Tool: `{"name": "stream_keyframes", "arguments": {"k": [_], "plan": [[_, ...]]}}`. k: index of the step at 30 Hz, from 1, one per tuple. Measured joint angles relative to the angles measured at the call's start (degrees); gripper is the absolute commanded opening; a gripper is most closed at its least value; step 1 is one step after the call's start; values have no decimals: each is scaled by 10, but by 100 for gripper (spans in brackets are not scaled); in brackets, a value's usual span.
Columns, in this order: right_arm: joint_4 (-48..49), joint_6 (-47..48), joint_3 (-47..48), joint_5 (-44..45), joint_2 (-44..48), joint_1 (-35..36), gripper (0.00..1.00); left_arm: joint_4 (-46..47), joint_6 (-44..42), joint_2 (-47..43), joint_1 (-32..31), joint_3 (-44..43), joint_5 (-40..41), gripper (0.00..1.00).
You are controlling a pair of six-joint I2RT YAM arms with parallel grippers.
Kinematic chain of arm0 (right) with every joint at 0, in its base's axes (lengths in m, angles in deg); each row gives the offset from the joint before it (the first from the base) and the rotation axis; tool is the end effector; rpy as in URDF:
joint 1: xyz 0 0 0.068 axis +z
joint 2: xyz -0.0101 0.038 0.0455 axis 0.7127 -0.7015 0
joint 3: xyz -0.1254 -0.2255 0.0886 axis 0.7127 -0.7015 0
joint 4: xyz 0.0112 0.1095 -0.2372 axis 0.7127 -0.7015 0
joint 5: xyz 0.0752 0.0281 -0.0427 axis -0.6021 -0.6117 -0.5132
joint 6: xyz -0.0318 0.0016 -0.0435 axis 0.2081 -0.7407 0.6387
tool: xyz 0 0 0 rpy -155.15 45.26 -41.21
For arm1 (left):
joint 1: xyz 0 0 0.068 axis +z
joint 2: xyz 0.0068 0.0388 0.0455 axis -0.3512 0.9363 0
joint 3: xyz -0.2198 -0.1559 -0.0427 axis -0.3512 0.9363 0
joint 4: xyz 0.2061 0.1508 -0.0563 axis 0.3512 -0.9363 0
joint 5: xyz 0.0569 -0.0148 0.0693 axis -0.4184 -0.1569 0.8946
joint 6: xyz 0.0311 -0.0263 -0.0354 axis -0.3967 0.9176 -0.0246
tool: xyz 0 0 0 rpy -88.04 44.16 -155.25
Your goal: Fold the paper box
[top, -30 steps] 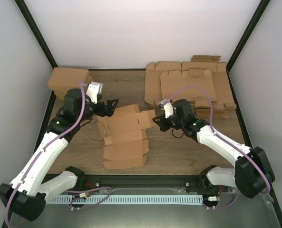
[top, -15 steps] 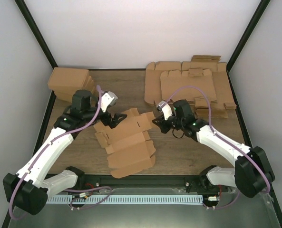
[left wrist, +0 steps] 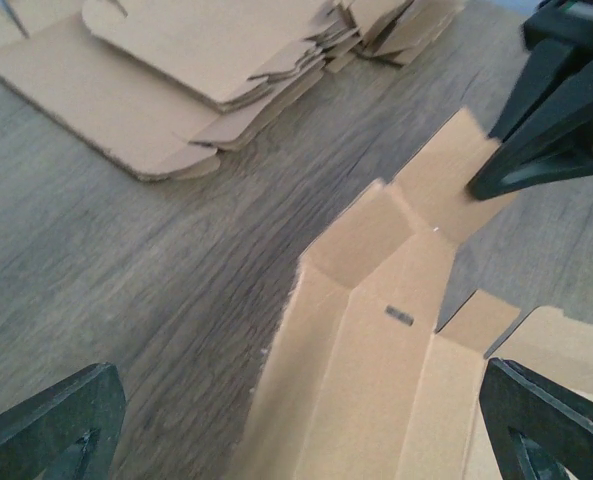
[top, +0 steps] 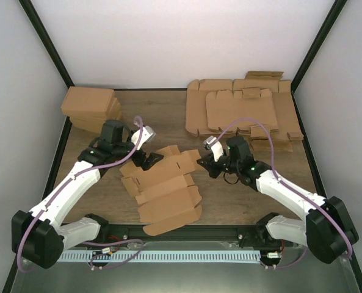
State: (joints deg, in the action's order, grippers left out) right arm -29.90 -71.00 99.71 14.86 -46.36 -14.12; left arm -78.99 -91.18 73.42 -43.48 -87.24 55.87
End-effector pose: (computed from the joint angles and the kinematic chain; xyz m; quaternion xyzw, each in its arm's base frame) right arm 0.1965 0.1386 0.2203 -0.3348 0.8048 0.3209 0.3706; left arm 0.2127 -0.1097 0.2898 0.4177 0.7701 -0.2553 0.4089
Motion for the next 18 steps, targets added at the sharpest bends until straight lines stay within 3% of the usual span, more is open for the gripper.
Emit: {"name": "stream_keyframes", "arguments": {"k": [5,13,18], "plan": [[35,-3,-32,0,18,0,2,13,5,13,0,18,29,100],[60,-7,-63,-14,25,1,2,9,-15,51,0,25,4,99],[69,-7,-64,-21,25,2,2,4,-27,61,0,25,-15,89]]}}
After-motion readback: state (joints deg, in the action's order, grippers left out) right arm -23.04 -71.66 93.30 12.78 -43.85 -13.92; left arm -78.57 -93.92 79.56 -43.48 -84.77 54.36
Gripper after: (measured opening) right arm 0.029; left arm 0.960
